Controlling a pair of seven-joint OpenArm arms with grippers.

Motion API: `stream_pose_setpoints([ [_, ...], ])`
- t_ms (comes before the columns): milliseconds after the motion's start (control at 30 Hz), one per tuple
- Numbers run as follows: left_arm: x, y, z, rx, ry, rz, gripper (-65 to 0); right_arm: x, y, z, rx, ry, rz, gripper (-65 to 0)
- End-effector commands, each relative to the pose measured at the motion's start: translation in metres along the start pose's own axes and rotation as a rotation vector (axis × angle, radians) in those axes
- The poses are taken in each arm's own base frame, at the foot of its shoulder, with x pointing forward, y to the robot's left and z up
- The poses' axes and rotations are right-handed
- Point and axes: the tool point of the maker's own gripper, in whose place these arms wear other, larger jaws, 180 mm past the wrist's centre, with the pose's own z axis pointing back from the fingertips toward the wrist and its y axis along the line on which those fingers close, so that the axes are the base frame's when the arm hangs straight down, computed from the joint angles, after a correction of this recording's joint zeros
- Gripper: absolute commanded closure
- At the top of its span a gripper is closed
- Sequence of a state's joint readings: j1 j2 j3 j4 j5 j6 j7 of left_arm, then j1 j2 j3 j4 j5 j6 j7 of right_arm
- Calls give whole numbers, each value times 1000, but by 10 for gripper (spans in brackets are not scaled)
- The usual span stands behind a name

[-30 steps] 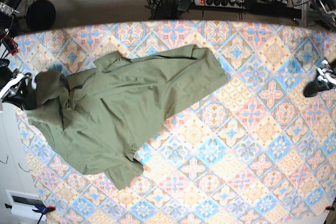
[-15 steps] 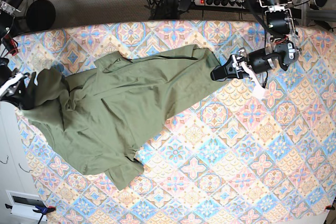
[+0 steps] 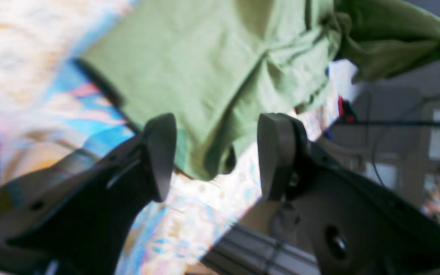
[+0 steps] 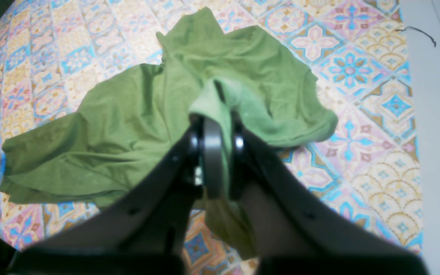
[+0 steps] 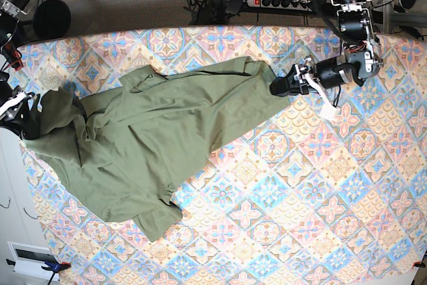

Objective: Layout the t-shirt on the table in an organized manner, then fold the t-shirt properly
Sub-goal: 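Grasp the t-shirt sleeve end with the left gripper, then pull the sleeve with the left gripper away from the right gripper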

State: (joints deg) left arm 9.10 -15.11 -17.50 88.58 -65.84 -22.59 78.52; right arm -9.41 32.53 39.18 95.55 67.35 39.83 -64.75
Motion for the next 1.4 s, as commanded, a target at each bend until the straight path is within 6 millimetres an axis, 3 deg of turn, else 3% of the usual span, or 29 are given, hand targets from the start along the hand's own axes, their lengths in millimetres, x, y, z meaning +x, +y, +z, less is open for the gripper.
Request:
stream_pose_setpoints([
  [0,13,-3,2,1,-33,-31,-335,22,0,5,5,-56,35,-7],
  [467,-14,14,-23,45,17,55,-335,11,-10,4,-8,-42,-15,-7],
  [633,-13,14,-22,39,9,59,-312,10,-10,3,-7,-39,-18,-7],
  [767,-5,26,-8,68,-45,90,-274,10,-10,3,-7,-39,-18,-7],
  [1000,2,31,-2,81,-86,109,-274,12,-10,2,-5,-48,-17,-7],
  [1300,5,12,-40,31,-88,141,-266,18,-10,1,-2,-64,-12,-7],
  [1367,5,8,-43,20,-90,143,-241,19,-10,1,-2,-65,-12,-7],
])
